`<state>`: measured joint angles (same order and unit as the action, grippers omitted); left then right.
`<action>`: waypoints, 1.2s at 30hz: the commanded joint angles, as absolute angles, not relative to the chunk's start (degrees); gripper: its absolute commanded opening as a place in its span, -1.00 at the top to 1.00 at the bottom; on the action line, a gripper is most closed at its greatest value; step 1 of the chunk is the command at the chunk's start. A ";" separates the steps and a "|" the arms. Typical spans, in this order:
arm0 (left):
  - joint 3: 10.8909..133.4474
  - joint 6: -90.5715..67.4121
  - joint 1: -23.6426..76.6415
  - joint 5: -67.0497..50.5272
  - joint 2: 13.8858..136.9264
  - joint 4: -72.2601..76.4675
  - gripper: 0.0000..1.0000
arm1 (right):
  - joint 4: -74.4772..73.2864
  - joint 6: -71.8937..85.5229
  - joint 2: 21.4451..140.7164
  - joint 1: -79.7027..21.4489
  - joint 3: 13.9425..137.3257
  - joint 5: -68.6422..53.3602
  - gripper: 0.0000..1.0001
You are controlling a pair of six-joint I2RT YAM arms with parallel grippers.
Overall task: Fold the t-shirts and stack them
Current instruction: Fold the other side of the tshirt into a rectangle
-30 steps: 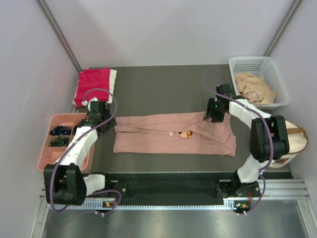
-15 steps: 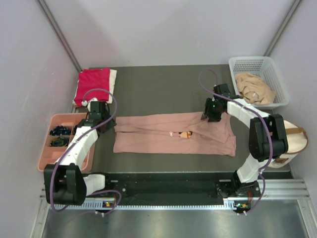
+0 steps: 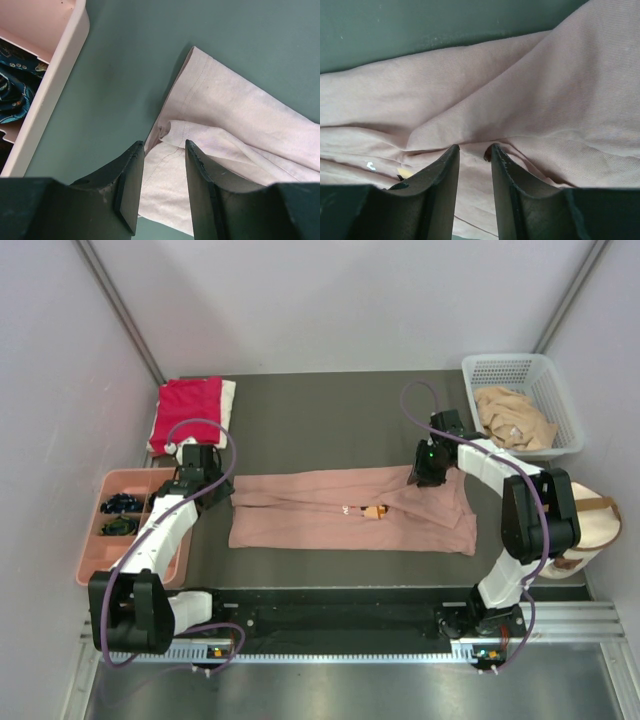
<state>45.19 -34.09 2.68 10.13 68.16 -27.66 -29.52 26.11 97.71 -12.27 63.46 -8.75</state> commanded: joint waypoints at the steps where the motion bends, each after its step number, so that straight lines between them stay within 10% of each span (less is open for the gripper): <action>1: 45.53 -33.40 2.55 11.07 67.68 -27.33 0.13 | -28.30 25.84 97.82 -13.01 63.37 -9.23 0.38; 15: 45.18 -33.40 2.55 11.87 67.41 -27.77 0.14 | -27.69 25.75 97.29 -13.01 61.79 -9.93 0.99; 36: 44.30 -34.28 2.55 10.90 65.66 -28.83 0.14 | -32.08 31.81 80.08 -16.34 54.67 -10.90 1.00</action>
